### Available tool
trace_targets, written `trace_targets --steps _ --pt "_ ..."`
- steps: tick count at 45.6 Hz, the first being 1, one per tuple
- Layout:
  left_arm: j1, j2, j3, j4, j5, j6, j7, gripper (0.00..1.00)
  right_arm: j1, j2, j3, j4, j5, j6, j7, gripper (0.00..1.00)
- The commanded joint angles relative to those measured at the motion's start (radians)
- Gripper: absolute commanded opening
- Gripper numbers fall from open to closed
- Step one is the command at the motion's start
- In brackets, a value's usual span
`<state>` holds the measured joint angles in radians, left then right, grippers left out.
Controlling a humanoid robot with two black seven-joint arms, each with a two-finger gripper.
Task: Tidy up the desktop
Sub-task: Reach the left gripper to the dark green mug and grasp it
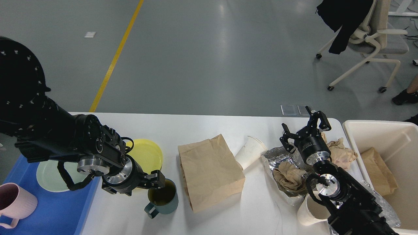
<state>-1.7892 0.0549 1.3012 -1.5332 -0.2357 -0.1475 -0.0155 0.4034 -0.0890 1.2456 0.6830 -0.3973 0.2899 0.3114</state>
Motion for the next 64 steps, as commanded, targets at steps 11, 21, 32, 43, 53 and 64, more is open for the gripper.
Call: trace_targets --steps 11,21,32,43,53,64 --pt "0.185 -0.046 -0.023 0.148 0.026 0.009 -0.003 0.74 0.000 0.000 0.000 0.000 0.000 0.000 0.000 1.00" --pt "0.195 -0.055 -0.033 0.153 0.049 0.022 0.005 0.44 0.000 0.000 0.000 0.000 0.000 0.000 0.000 1.00" --pt "0.208 -0.055 -0.033 0.154 0.049 0.054 0.005 0.12 0.000 0.000 0.000 0.000 0.000 0.000 0.000 1.00" --pt "0.208 -0.055 -0.034 0.156 0.049 0.054 0.066 0.00 0.000 0.000 0.000 0.000 0.000 0.000 0.000 1.00" --pt "0.153 -0.040 -0.031 0.124 0.050 -0.004 0.071 0.00 0.000 0.000 0.000 0.000 0.000 0.000 0.000 1.00" --pt "-0.191 0.057 0.000 -0.074 0.050 -0.181 0.071 0.00 0.000 0.000 0.000 -0.002 0.000 0.000 0.000 1.00"
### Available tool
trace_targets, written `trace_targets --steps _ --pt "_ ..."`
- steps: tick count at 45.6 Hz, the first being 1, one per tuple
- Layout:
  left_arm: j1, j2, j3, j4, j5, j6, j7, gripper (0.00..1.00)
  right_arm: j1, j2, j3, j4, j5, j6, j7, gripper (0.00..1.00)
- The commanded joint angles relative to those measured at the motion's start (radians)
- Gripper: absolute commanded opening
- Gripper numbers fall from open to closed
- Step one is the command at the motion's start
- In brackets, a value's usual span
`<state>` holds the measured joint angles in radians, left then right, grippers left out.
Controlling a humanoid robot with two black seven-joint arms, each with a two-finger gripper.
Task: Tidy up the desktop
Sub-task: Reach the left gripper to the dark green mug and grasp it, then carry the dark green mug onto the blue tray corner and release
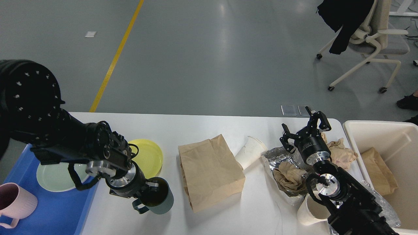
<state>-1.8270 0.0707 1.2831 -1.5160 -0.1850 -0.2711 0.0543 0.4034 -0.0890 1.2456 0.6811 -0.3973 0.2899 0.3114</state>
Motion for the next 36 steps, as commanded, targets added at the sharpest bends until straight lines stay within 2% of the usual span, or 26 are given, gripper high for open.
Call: trace_targets --steps 1,6,10,16,25,30,36 --pt "-0.185 0.041 0.028 -0.111 -0.001 -0.063 0.004 0.00 0.000 0.000 0.000 0.000 0.000 0.000 0.000 1.00" --pt "-0.334 0.054 0.070 -0.182 -0.001 -0.106 0.019 0.00 0.000 0.000 0.000 0.000 0.000 0.000 0.000 1.00" --pt "-0.435 0.072 0.104 -0.219 -0.001 -0.171 0.035 0.00 0.000 0.000 0.000 0.000 0.000 0.000 0.000 1.00" --pt "-0.520 0.087 0.128 -0.245 -0.001 -0.246 0.038 0.00 0.000 0.000 0.000 0.000 0.000 0.000 0.000 1.00" --pt "-0.522 0.136 0.197 -0.240 0.001 -0.264 0.038 0.00 0.000 0.000 0.000 0.000 0.000 0.000 0.000 1.00" --pt "-0.497 0.240 0.257 -0.217 0.051 -0.237 0.036 0.00 0.000 0.000 0.000 0.000 0.000 0.000 0.000 1.00" --pt "-0.414 0.457 0.269 -0.175 0.220 -0.175 0.039 0.00 0.000 0.000 0.000 0.000 0.000 0.000 0.000 1.00"
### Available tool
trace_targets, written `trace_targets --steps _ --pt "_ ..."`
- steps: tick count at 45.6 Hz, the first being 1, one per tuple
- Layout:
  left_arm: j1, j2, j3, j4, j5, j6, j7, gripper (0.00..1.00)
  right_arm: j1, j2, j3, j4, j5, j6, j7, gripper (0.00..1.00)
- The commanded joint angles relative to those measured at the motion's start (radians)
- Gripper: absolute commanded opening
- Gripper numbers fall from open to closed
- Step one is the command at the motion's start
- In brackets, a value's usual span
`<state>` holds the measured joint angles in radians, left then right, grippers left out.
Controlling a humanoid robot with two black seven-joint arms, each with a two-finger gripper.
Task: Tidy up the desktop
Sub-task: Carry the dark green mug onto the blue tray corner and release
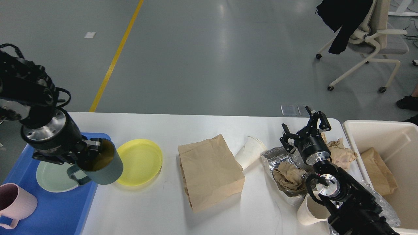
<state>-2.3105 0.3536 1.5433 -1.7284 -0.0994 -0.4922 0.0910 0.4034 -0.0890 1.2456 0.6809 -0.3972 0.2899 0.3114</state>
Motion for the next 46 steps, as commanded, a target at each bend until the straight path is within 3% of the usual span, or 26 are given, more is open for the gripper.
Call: trace_targets --steps 1,9,15,22,28,35,46 --pt "0.091 0.209 0.006 0.052 0.168 0.050 0.004 0.00 0.000 0.000 0.000 0.000 0.000 0.000 0.000 1.00" --pt "0.281 0.432 -0.064 0.187 0.372 0.057 0.007 0.00 0.000 0.000 -0.001 0.000 0.000 0.000 0.000 1.00" --pt "0.471 0.544 -0.199 0.282 0.474 0.055 0.007 0.00 0.000 0.000 0.000 0.002 0.000 0.000 0.000 1.00" --pt "0.732 0.596 -0.415 0.398 0.555 0.055 0.009 0.00 0.000 0.000 0.000 0.002 0.000 0.000 0.000 1.00" --pt "0.887 0.599 -0.538 0.457 0.613 0.055 0.024 0.00 0.000 0.000 0.000 0.002 0.000 0.000 -0.001 1.00" --pt "0.994 0.602 -0.623 0.513 0.638 0.055 0.029 0.00 0.000 0.000 0.000 0.000 0.000 0.000 0.000 1.00" --pt "1.004 0.601 -0.641 0.513 0.635 0.047 0.027 0.02 0.000 0.000 0.000 0.002 0.000 0.000 0.000 1.00"
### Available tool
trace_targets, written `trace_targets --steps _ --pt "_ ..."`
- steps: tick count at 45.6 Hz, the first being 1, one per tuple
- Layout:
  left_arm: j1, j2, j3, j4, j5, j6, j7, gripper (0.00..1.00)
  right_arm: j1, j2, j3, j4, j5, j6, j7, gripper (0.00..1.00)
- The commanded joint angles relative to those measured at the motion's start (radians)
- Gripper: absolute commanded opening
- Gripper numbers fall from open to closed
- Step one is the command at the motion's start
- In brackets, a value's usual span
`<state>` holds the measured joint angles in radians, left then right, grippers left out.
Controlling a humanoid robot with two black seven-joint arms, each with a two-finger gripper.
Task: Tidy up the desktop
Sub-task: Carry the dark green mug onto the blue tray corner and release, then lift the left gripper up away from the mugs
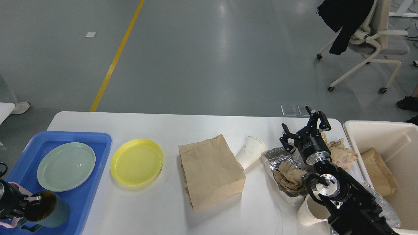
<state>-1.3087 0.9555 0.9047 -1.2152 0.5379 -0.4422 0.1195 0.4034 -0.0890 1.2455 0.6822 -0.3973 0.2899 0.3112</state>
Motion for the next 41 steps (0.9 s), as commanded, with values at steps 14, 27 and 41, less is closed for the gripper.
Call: trace_targets --steps 14,27,41 --pt "0.012 -0.015 0.014 0.002 -0.019 0.007 -0.004 0.68 0.000 0.000 0.000 0.000 0.000 0.000 0.000 1.00" --pt "0.011 -0.012 0.020 0.002 -0.019 -0.001 -0.003 0.82 0.000 0.000 0.000 0.000 0.000 0.000 0.000 1.00" --pt "-0.151 -0.015 0.175 -0.035 -0.039 -0.020 -0.006 0.82 0.000 0.000 0.000 0.000 0.000 0.000 0.000 1.00"
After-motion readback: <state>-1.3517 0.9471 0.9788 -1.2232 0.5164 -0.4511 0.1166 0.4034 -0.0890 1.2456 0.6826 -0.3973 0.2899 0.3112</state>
